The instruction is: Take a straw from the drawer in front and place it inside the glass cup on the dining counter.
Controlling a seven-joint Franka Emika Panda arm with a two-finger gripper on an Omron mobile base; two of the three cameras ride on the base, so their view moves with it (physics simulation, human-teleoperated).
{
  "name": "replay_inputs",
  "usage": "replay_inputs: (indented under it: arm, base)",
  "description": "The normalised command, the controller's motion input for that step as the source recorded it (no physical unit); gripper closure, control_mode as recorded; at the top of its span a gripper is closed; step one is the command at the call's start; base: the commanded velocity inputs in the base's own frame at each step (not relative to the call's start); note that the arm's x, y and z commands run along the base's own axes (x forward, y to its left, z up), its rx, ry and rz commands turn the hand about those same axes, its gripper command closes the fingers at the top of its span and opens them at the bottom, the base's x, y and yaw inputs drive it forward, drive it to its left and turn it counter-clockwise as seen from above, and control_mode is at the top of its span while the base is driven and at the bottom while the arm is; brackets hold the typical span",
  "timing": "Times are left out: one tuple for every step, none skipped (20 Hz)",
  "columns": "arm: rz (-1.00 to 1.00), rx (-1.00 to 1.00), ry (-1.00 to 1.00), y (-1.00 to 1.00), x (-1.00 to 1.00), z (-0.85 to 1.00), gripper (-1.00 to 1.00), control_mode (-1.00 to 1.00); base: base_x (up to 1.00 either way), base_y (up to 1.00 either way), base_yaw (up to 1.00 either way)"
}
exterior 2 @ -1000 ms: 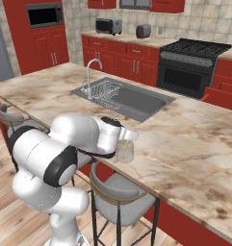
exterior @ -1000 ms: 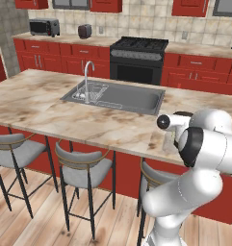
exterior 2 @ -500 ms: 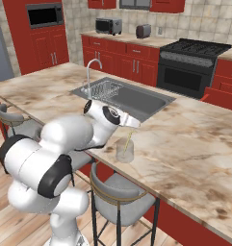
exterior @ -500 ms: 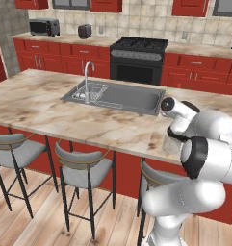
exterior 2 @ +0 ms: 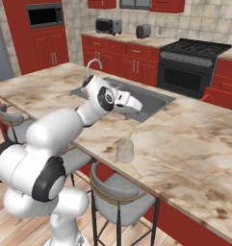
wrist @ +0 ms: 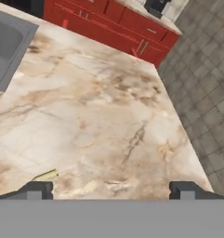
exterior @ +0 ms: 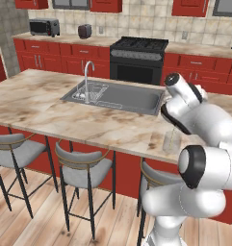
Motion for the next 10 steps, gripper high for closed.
replay_inputs:
  arm:
    - [0.00, 0.00, 0.18, 0.00, -0.47, 0.56, -1.00, -1.00]
    - [0.00, 0.00, 0.16, 0.00, -0.51, 0.53, -1.00, -1.00]
    - [0.00, 0.00, 0.12, 0.00, -0.56, 0.54, -1.00, -1.00]
    - [0.00, 0.00, 0.08, 0.03, -0.60, 0.54, -1.00, -1.00]
    - [0.00, 0.00, 0.05, 0.09, -0.59, 0.46, -1.00, -1.00]
    - [0.00, 0.00, 0.05, 0.17, -0.60, 0.44, -1.00, -1.00]
    - [0.00, 0.00, 0.03, 0.22, -0.66, 0.39, -1.00, -1.00]
    - [0.03, 0.00, 0.00, 0.28, -0.71, 0.26, -1.00, -1.00]
    - [0.05, 0.00, 0.00, 0.32, -0.78, 0.21, -1.00, -1.00]
    - [0.07, 0.00, 0.00, 0.38, -0.79, 0.19, -1.00, -1.00]
  base:
    - [0.00, 0.00, 0.00]
    - [0.00, 0.00, 0.00]
    - [0.00, 0.00, 0.00]
    - [0.00, 0.00, 0.00]
    - [0.00, 0.00, 0.00]
    - [0.00, 0.00, 0.00]
    - [0.00, 0.00, 0.00]
    - [0.00, 0.00, 0.00]
    - [0.00, 0.00, 0.00]
    - [0.00, 0.00, 0.00]
